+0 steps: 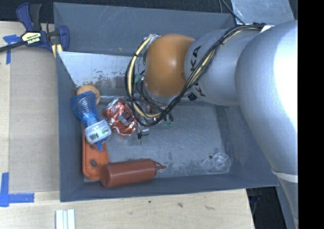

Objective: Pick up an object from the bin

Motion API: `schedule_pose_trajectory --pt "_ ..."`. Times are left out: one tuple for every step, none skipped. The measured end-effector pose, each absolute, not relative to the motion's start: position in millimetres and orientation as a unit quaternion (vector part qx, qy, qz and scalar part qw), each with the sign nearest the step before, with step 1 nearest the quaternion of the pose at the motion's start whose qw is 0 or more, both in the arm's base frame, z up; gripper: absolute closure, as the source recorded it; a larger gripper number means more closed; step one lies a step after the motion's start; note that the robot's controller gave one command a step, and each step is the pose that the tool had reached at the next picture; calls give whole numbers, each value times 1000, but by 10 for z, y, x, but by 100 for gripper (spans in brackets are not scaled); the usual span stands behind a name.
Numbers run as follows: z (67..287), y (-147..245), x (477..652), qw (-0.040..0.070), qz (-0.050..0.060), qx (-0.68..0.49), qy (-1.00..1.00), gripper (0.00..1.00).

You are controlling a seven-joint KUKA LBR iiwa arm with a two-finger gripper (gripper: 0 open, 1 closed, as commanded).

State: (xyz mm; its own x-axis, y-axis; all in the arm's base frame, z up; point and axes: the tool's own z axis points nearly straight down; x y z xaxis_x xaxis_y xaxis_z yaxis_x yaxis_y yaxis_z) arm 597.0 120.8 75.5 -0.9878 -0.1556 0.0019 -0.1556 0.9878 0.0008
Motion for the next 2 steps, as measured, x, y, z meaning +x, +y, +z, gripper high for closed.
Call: schedule_pose_trajectory --pt "1338 1181 5986 -5 0 187 -982 0" --pt "1020 1739 6000 -4 -1 256 -967 0"
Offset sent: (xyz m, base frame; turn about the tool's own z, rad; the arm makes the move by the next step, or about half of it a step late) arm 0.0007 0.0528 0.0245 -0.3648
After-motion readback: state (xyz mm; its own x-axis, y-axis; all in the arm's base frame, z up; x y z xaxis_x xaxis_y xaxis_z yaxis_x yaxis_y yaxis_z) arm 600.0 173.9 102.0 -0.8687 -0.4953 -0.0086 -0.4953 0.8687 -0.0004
